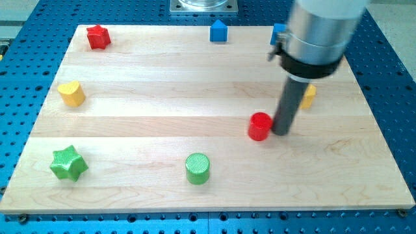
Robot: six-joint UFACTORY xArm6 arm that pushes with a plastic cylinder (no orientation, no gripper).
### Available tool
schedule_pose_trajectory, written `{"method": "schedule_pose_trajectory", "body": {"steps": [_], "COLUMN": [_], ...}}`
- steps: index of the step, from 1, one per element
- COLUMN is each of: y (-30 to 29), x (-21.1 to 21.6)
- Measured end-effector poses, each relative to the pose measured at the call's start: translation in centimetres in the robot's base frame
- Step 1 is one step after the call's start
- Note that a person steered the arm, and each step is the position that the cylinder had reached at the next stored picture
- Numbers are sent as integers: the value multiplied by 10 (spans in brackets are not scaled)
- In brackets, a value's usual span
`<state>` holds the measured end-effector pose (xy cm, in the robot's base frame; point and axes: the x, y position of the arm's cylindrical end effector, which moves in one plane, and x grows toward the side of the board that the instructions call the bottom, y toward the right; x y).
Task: Move the red circle parallel left to the hexagon
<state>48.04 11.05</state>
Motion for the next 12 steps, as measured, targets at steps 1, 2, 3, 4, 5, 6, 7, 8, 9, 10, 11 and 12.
{"method": "schedule_pose_trajectory", "body": {"steps": [1, 2, 3, 4, 5, 6, 7, 8, 9, 10, 11, 12], "y": [-9, -10, -74, -84, -71, -71, -68, -39, -10, 15, 42, 43], "x": [31, 59, 43, 8, 6, 27, 44, 35, 7, -8, -14, -33]}}
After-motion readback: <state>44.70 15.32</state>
